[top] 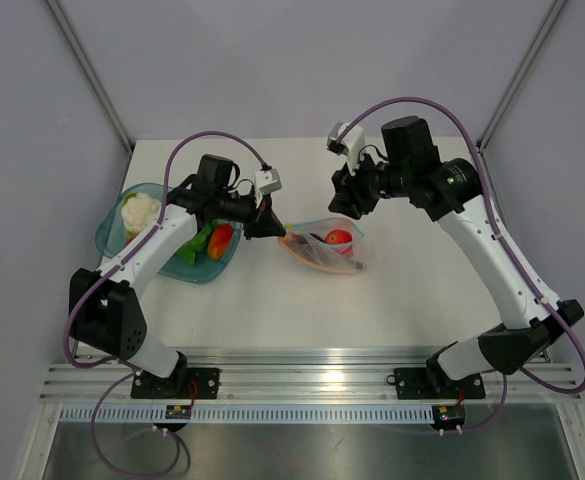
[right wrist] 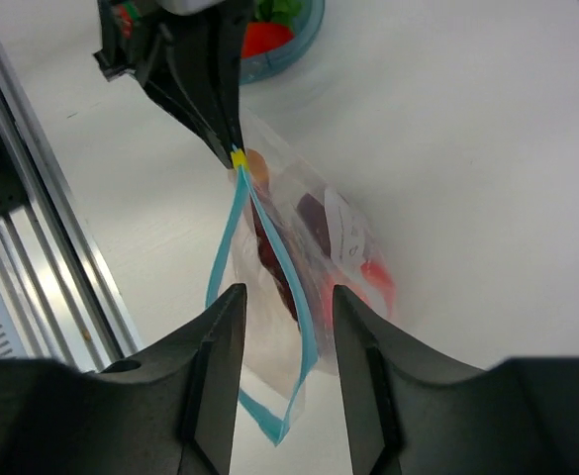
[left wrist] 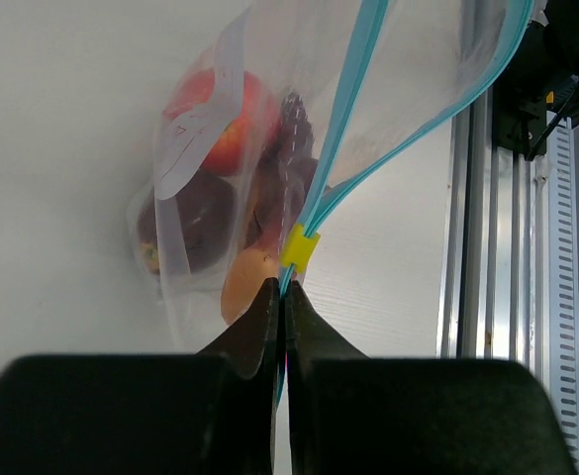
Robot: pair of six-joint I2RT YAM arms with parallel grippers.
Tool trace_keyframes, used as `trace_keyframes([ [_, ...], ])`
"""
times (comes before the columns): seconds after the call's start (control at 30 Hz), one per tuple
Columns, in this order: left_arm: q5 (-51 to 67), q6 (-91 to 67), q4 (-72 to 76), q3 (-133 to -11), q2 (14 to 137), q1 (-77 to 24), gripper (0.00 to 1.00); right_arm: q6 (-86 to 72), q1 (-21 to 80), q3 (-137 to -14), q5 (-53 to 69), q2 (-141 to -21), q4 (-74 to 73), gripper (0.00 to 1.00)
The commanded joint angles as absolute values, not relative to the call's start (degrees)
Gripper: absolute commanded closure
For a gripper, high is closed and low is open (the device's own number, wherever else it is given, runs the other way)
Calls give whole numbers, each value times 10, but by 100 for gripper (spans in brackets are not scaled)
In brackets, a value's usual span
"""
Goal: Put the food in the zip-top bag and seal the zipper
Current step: Zip the zipper food storage bag at the center of the board.
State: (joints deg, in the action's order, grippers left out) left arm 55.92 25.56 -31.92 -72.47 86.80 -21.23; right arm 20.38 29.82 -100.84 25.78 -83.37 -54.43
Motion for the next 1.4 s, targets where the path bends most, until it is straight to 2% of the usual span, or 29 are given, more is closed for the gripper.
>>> trace_keyframes([
  [0.0, 591, 252, -294, -734, 868, -214, 100, 305, 340, -1056, 257, -859, -541, 52],
  [0.17, 594, 249, -294, -734, 866, -214, 100, 326, 359, -1062, 299, -906, -512, 52],
  [0.33, 596, 250, -301, -736, 861, -214, 100, 307, 391, -1042, 277, -939, -479, 56],
  [0.57, 597, 252, -306, -738, 861, -214, 100, 263, 405, -985, 248, -935, -431, 57],
  [1.13, 606, 255, -311, -743, 867, -214, 100, 265, 421, -964, 260, -966, -407, 58],
  [1.37, 611, 256, -313, -747, 872, -214, 100, 266, 421, -952, 265, -969, -402, 66],
])
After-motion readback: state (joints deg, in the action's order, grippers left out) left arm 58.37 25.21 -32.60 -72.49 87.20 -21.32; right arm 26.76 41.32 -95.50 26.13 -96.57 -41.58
